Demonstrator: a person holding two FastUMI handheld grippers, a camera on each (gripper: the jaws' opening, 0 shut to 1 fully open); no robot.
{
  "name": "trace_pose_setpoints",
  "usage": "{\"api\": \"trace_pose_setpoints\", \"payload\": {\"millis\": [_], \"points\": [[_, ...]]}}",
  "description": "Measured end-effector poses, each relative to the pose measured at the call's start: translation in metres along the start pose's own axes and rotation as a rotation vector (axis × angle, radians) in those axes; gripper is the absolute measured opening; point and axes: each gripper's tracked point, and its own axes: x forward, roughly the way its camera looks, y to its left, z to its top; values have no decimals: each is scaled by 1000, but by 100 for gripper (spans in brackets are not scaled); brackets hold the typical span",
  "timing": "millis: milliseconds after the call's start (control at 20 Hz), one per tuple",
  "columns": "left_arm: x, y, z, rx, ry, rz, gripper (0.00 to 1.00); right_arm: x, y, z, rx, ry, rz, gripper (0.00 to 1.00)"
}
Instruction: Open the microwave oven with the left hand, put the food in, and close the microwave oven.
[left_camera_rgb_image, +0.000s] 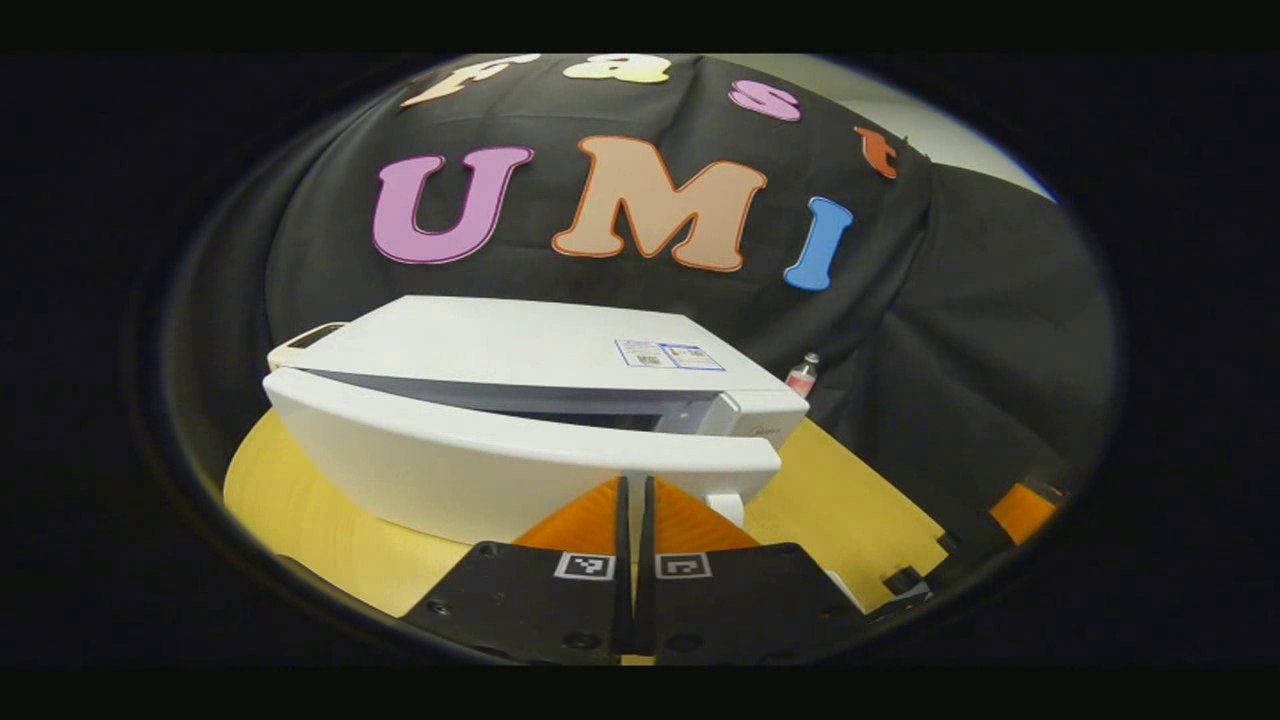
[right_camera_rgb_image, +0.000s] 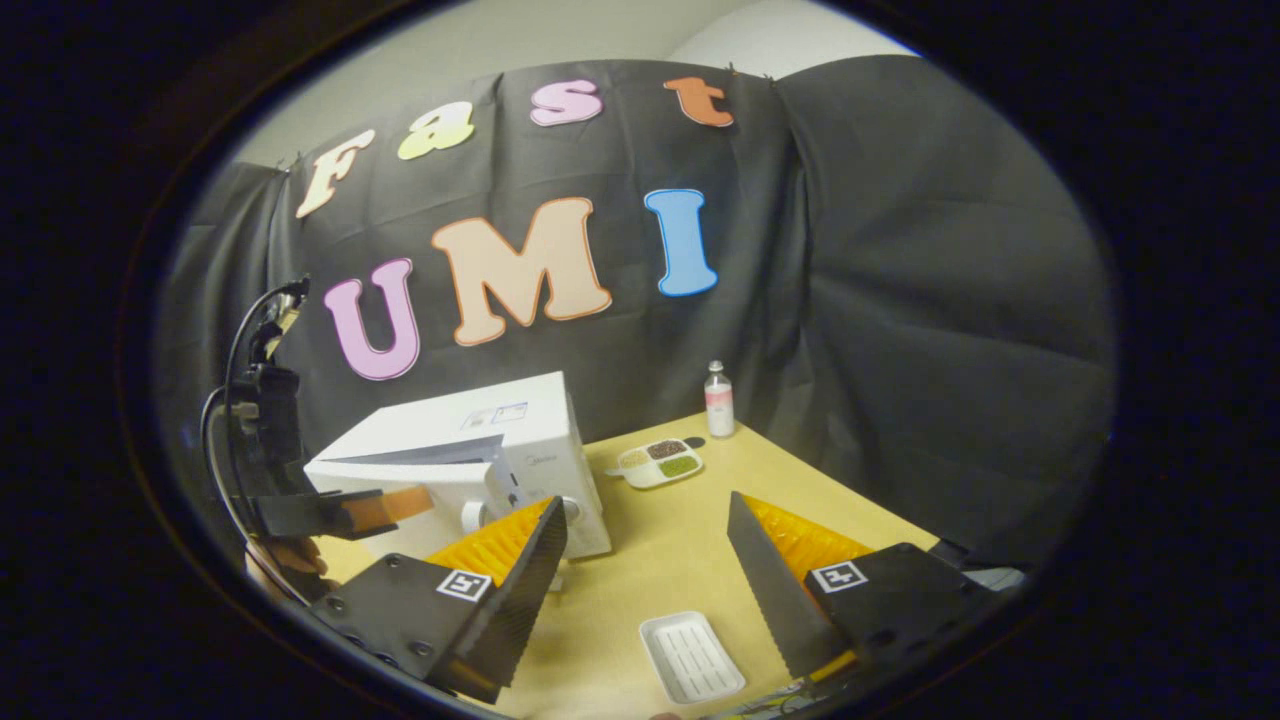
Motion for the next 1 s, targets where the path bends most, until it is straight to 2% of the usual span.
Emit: {"api": "trace_pose_setpoints", "payload": {"millis": [300,350,400,1000], "points": [[18,-2,7,-3,-15,35,1,6,-16,3,43,-8,-28,91],[20,-2,7,-10,-13,40,5,8,-17,3,49,-7,-28,91],[21,-3,7,-17,-13,42,0,10,-17,3,53,-6,-24,91],[33,6,20,-33,-46,116,0,27,-16,-6,36,32,-8,92]]}}
